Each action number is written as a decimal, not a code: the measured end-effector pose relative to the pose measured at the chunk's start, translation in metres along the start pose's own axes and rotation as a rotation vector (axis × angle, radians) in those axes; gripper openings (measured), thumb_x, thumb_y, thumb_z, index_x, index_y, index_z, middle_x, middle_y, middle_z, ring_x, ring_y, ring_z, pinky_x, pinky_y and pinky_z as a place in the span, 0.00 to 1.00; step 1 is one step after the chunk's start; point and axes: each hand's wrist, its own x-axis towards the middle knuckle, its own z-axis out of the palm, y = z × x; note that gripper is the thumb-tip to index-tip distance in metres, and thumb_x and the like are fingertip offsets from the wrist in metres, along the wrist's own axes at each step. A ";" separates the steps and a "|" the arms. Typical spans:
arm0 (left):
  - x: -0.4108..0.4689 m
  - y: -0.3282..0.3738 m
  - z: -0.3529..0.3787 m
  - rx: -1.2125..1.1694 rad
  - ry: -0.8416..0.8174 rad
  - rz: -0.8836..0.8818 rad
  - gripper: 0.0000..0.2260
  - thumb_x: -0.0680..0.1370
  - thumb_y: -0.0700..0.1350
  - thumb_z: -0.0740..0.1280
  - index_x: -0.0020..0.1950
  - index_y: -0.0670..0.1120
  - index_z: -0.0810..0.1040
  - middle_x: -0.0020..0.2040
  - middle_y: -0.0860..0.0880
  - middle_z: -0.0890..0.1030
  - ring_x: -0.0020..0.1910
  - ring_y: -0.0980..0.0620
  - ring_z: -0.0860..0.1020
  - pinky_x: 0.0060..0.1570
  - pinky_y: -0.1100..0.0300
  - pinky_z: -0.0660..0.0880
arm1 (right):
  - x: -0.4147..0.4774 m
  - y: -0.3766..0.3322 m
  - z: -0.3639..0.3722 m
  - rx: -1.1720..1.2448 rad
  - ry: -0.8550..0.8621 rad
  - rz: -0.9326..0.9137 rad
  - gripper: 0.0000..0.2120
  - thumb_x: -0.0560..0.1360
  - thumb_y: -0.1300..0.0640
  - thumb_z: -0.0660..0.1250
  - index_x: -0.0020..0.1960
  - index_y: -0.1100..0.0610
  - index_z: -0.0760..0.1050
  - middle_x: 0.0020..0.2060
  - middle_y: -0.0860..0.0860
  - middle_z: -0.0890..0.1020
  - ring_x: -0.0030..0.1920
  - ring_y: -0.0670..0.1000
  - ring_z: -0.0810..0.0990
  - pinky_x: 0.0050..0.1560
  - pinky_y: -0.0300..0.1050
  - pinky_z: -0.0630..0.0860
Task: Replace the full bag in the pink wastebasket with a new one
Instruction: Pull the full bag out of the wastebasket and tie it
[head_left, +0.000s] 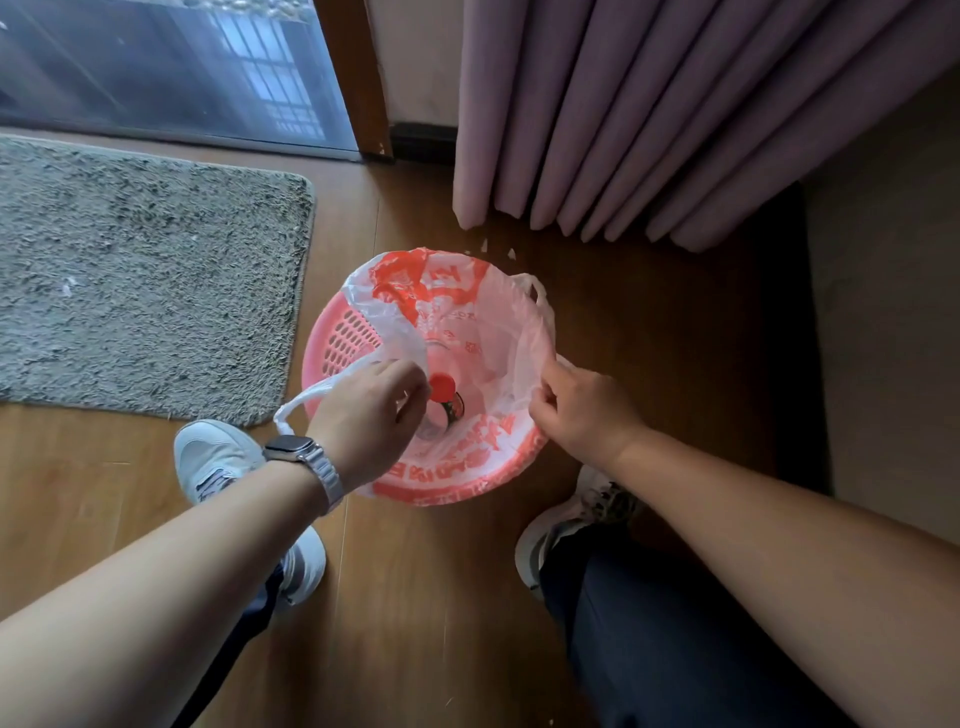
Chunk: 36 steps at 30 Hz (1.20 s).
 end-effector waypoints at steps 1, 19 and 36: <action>-0.002 -0.002 -0.002 0.016 0.001 0.002 0.09 0.77 0.48 0.61 0.42 0.44 0.76 0.37 0.48 0.78 0.38 0.45 0.75 0.36 0.48 0.74 | -0.001 0.001 0.001 0.013 0.003 -0.014 0.16 0.78 0.54 0.61 0.60 0.63 0.70 0.33 0.49 0.70 0.30 0.53 0.72 0.29 0.42 0.63; -0.029 -0.051 -0.063 0.198 -0.147 -0.540 0.17 0.75 0.58 0.67 0.58 0.49 0.74 0.50 0.48 0.79 0.50 0.44 0.78 0.49 0.50 0.75 | -0.005 0.030 0.003 0.083 -0.179 0.122 0.08 0.75 0.56 0.64 0.54 0.55 0.75 0.46 0.47 0.71 0.46 0.53 0.74 0.43 0.43 0.66; -0.030 0.037 -0.110 -0.142 0.088 -0.311 0.17 0.75 0.51 0.69 0.32 0.44 0.69 0.26 0.50 0.69 0.26 0.52 0.65 0.29 0.56 0.63 | -0.046 -0.037 -0.060 -0.056 -0.039 -0.203 0.07 0.76 0.55 0.65 0.40 0.53 0.70 0.42 0.46 0.70 0.36 0.48 0.70 0.30 0.35 0.59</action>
